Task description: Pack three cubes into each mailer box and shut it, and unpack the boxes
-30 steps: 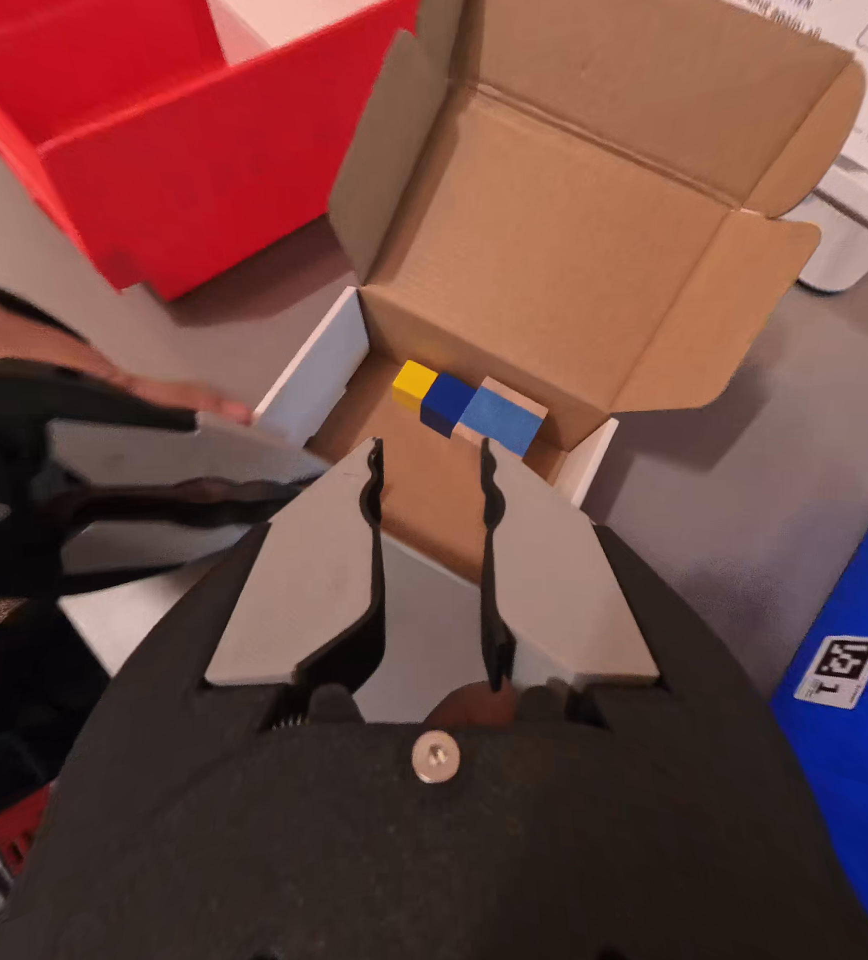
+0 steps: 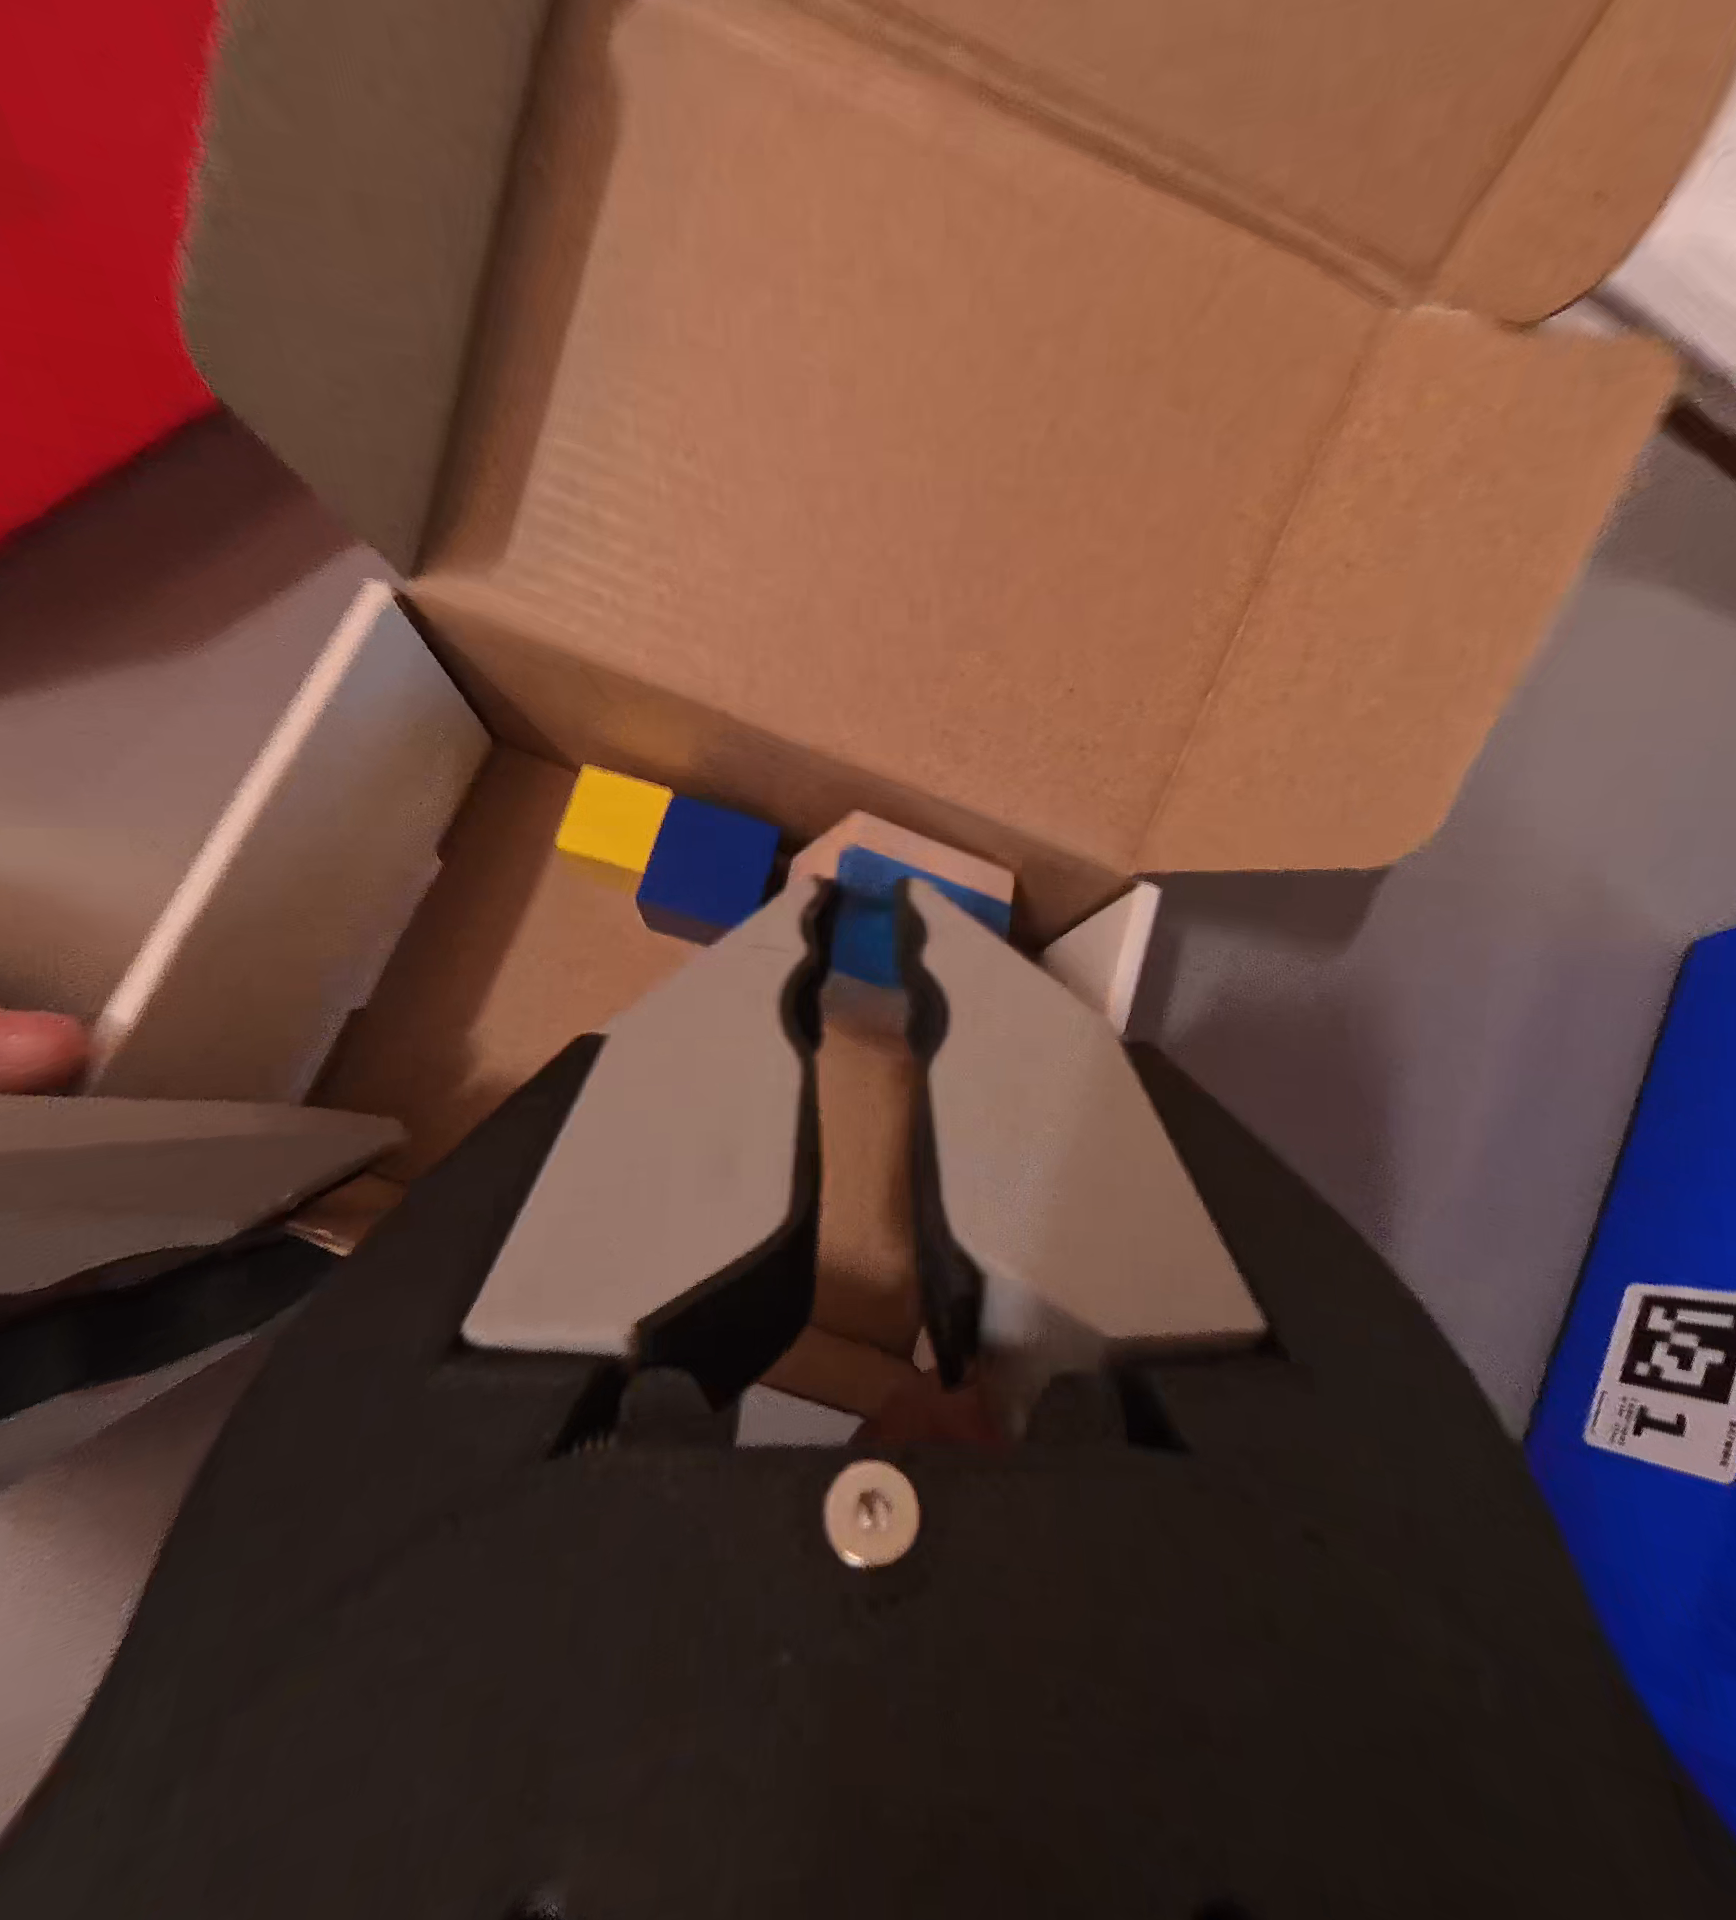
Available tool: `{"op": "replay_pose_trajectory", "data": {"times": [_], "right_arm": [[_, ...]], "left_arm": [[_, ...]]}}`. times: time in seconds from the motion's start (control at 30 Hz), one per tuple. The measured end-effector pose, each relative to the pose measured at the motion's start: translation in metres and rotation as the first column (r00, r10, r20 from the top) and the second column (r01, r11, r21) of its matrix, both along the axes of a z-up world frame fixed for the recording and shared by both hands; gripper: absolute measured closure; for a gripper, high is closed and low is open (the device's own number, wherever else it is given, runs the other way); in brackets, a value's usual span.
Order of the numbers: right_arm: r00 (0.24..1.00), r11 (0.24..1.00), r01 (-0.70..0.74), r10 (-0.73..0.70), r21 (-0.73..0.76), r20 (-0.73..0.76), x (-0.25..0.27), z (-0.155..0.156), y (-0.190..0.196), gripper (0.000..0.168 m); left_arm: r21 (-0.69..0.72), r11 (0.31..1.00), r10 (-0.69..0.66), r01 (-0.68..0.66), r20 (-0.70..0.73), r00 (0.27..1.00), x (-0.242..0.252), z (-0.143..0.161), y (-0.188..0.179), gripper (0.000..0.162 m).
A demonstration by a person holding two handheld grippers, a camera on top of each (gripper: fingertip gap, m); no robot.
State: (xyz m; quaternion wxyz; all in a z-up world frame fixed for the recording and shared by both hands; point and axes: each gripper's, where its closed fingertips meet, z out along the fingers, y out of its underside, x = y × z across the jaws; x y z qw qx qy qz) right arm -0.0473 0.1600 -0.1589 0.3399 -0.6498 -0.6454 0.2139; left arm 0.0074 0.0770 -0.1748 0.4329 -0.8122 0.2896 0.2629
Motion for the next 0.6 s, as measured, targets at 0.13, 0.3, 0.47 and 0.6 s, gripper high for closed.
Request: {"op": "replay_pose_trajectory", "data": {"times": [0.13, 0.3, 0.47, 0.6], "right_arm": [[0.998, 0.995, -0.010, 0.005, -0.095, -0.055, 0.005, 0.016, -0.007, 0.161], [1.000, 0.997, 0.004, -0.005, -0.078, -0.018, 0.009, 0.012, -0.003, 0.137], [0.999, 0.991, 0.030, -0.028, -0.128, 0.017, 0.005, -0.003, -0.006, 0.124], [0.998, 0.986, 0.054, -0.048, -0.161, 0.043, -0.001, -0.014, -0.007, 0.118]], "left_arm": [[0.001, 1.000, -0.002, 0.002, 0.007, 1.000, 0.000, 0.000, -0.001, 0.145], [-0.002, 1.000, -0.002, 0.002, 0.005, 1.000, 0.000, 0.000, -0.001, 0.144], [-0.005, 1.000, -0.001, 0.001, 0.003, 1.000, 0.000, -0.001, -0.001, 0.143], [-0.006, 1.000, -0.003, 0.003, 0.004, 1.000, 0.000, -0.001, -0.001, 0.142]]}}
